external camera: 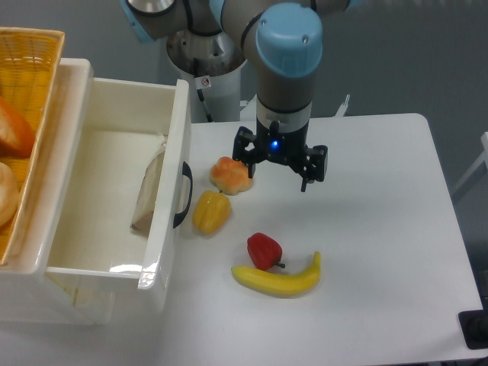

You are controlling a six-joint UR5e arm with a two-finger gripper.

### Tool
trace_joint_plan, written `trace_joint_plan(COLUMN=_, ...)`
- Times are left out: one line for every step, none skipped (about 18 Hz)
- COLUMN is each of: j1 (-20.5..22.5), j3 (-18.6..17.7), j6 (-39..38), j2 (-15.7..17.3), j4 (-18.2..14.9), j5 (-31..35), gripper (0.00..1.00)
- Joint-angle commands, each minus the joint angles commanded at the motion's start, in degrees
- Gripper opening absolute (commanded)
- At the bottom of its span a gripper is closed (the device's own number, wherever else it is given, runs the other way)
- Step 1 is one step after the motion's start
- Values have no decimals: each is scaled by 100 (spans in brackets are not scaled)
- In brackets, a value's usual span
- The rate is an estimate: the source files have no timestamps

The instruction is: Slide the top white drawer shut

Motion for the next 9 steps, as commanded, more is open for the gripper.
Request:
trace_joint_plan(j1=0, j3=-9, j6=-9, j2=-9, j4=0, j5=61, gripper=100)
trace_joint_plan(j1=0, j3=-9, j6=-36, j2=-9, j4=0, j5=131, gripper=100)
trace_joint_plan(j1=-9, j3=9, j6=-132, j2=-35, j4=0, j5=202, gripper=100)
trace_joint_plan(j1=-9, j3=0, j6=-298, j2=-70, j4=0, j5=237, gripper=100)
trace_joint_plan(j1=-9, j3=-17, j6=-404, j2=-70, j4=0, j5=290, gripper=100)
trace_joint_plan(j1=-9, j3=-18, j6=-405, j2=-79, j4=0, j5=334, gripper=100)
trace_joint_plan(j1=-9, j3=-35, j6=-422, j2=-70, j4=0, j5=343, gripper=100)
trace_joint_plan(j1=-9, j3=-61, j6=-449, j2=-70, j4=0, j5=360, gripper=100)
trace_joint_plan(j1=-17, j3=-88, j6=-510, j2=-70, j4=0, j5=413, gripper=100)
